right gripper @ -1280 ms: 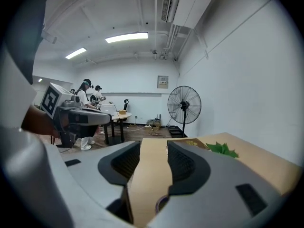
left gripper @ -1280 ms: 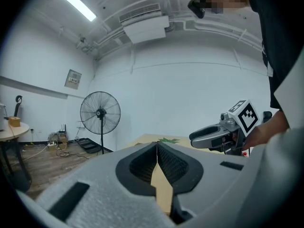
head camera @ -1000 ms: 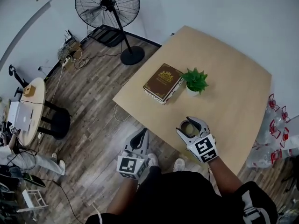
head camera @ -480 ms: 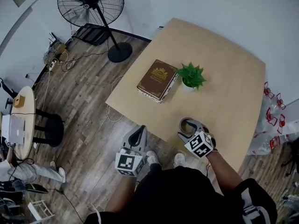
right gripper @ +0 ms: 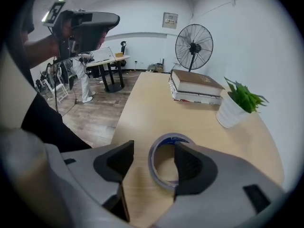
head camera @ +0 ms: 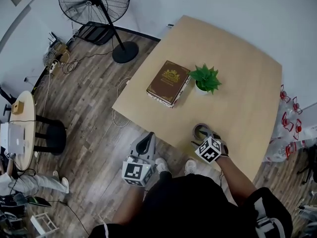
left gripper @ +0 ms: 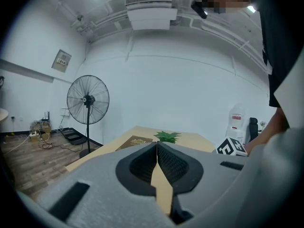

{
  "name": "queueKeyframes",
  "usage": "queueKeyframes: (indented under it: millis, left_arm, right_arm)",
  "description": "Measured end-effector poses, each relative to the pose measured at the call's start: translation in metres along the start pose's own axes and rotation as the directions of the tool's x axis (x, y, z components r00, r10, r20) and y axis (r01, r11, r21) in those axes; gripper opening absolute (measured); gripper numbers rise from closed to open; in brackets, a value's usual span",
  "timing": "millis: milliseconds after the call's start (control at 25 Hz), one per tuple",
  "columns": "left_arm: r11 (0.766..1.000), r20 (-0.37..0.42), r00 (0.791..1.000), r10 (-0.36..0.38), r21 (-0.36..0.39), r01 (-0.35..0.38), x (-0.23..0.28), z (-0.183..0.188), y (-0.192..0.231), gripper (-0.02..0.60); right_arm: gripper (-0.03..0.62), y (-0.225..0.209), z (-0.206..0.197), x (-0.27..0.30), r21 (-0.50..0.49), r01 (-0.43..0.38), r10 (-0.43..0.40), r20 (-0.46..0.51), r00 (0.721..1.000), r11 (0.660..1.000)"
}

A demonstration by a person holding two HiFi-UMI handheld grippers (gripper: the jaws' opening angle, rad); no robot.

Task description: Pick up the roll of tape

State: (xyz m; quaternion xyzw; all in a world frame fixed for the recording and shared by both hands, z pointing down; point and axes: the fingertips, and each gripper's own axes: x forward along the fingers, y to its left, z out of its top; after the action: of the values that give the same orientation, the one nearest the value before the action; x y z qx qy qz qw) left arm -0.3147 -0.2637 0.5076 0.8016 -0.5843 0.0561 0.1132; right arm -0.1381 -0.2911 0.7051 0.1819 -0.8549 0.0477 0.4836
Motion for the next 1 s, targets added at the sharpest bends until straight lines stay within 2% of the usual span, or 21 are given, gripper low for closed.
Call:
queueKeyframes:
  millis: [280, 440, 800, 1000]
  left_arm:
    - [1.000, -0.015, 1.000, -0.007, -0.002, 0.007, -0.003, -0.006, -0.001, 0.006]
    - [1.000, -0.024, 1.000, -0.002, -0.009, 0.002, -0.005, -0.007, 0.004, 0.006]
    - [1.000, -0.031, 1.000, -0.001, -0.010, 0.000, -0.009, -0.011, 0.003, 0.006]
    - [1.000, -0.027, 1.000, -0.006, -0.012, 0.006, -0.008, -0.011, -0.001, 0.006]
  right_arm:
    - [0.238, -0.002, -0.013, 0.024, -0.035, -0.002, -0.001, -0.077, 0.997, 0.999]
    - [0.195, 0.001, -0.013, 0.033, -0.059, -0.016, 0.009, -0.116, 0.993, 0.998]
    - [0.100, 0.000, -0.016, 0.034, -0.127, 0.008, -0.026, -0.142, 0.989, 0.992]
    - [0.076, 0.000, -0.020, 0.031, -0.150, 0.017, -0.040, -0.154, 0.987, 0.988]
